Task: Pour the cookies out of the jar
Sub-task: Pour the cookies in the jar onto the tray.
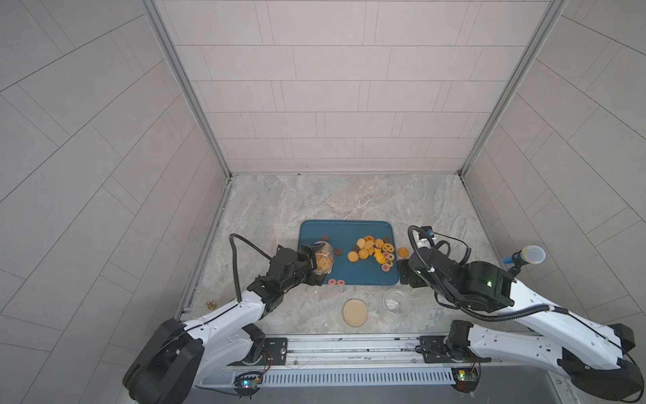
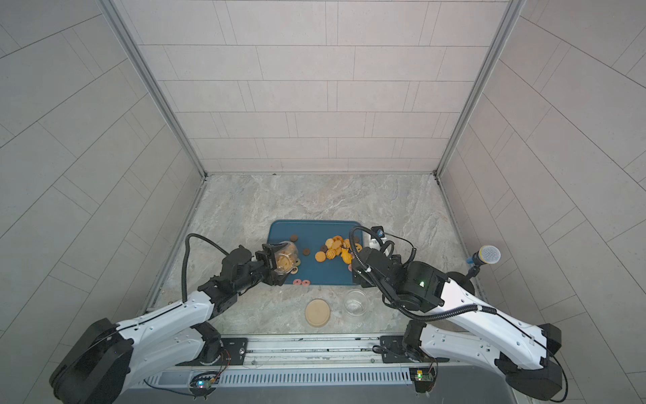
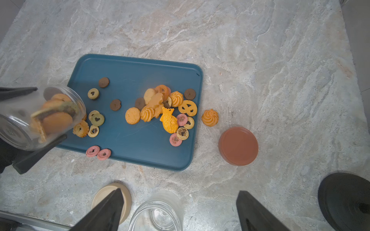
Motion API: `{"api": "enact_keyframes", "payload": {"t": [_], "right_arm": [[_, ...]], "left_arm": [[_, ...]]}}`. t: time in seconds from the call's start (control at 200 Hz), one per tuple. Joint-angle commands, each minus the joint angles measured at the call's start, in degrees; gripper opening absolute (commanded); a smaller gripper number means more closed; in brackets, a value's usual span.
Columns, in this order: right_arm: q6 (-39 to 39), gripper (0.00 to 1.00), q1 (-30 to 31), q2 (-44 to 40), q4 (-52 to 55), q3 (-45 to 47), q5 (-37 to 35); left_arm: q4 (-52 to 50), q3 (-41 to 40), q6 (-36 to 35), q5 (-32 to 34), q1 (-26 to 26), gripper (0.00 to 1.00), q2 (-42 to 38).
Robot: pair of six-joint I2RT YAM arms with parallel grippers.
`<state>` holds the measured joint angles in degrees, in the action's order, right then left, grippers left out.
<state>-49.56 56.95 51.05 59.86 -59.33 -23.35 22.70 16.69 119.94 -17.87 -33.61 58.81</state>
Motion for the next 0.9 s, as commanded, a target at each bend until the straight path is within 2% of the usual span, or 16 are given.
{"api": "enact_keyframes", "payload": {"t": [0.0,0.09,0.145,0.17,0.215,0.245,0.285,0.325,0.36,0.44,0.57,0.685,0.771,0.806,0.851,0.896], "right_arm": [[-0.29,0.92,-0.26,0.29,1.90,-1.23,-1.95],[-0.61,0.93,-0.26,-0.07,2.50,-1.44,-1.92],[-0.59,0.93,-0.35,-0.74,1.73,-0.48,-2.11],[-0.49,0.93,-0.55,-0.77,1.39,-0.20,-2.14],[-0.45,0.93,-0.95,-0.46,1.30,-0.29,-1.90],[-0.42,0.92,-0.96,-0.21,1.55,-0.68,-1.56],[-0.48,0.92,-0.96,-0.07,2.03,-1.08,-1.15],[-0.47,0.92,-0.96,-0.52,2.28,-1.12,-1.01],[-0.32,0.93,-0.96,-0.96,2.28,-0.97,-1.35],[0.19,0.92,-1.26,-1.35,2.58,-0.95,-2.03],[-0.17,0.92,-1.31,-1.86,2.90,-1.24,-1.66],[-0.37,0.92,-1.33,-2.43,2.75,-0.35,-1.69],[-0.38,0.92,-1.34,-2.27,3.02,-0.71,-1.26],[-0.46,0.92,-1.39,-2.33,3.36,-1.11,-1.17],[-0.52,0.92,-1.40,-2.74,3.32,-1.08,-1.23],[-0.48,0.93,-1.40,-3.17,3.00,-0.80,-1.63]], "left_arm": [[0.86,4.42,5.89,-0.14,-1.88,0.00,-4.25],[-17.97,12.15,-2.84,3.54,-1.90,0.00,-9.55],[-24.94,10.84,-6.20,-0.40,3.58,0.00,-8.29],[-21.98,7.83,-3.73,-4.01,4.37,0.00,-6.38],[-3.54,3.24,0.52,-7.47,4.21,0.00,-2.53],[-2.22,5.27,-1.78,-9.47,2.91,0.00,-1.08],[-16.39,11.01,-10.79,-11.42,2.60,0.00,-0.88],[-33.96,17.22,-19.13,-8.79,2.44,0.00,-0.81],[-40.57,19.50,-23.72,-7.64,2.53,0.00,-0.13],[-37.26,19.66,-27.95,-10.20,2.69,0.00,2.11],[-44.80,23.84,-35.26,-8.41,2.88,0.00,3.57],[-44.71,24.62,-35.44,-6.28,3.11,0.00,3.71],[-43.31,25.63,-34.23,-12.02,4.44,0.00,5.22],[-40.64,26.65,-35.12,-10.94,3.53,0.00,5.88],[-50.39,28.41,-37.75,-6.42,4.16,0.00,7.67],[-42.61,25.18,-35.87,-14.81,6.62,0.00,10.06]]}}
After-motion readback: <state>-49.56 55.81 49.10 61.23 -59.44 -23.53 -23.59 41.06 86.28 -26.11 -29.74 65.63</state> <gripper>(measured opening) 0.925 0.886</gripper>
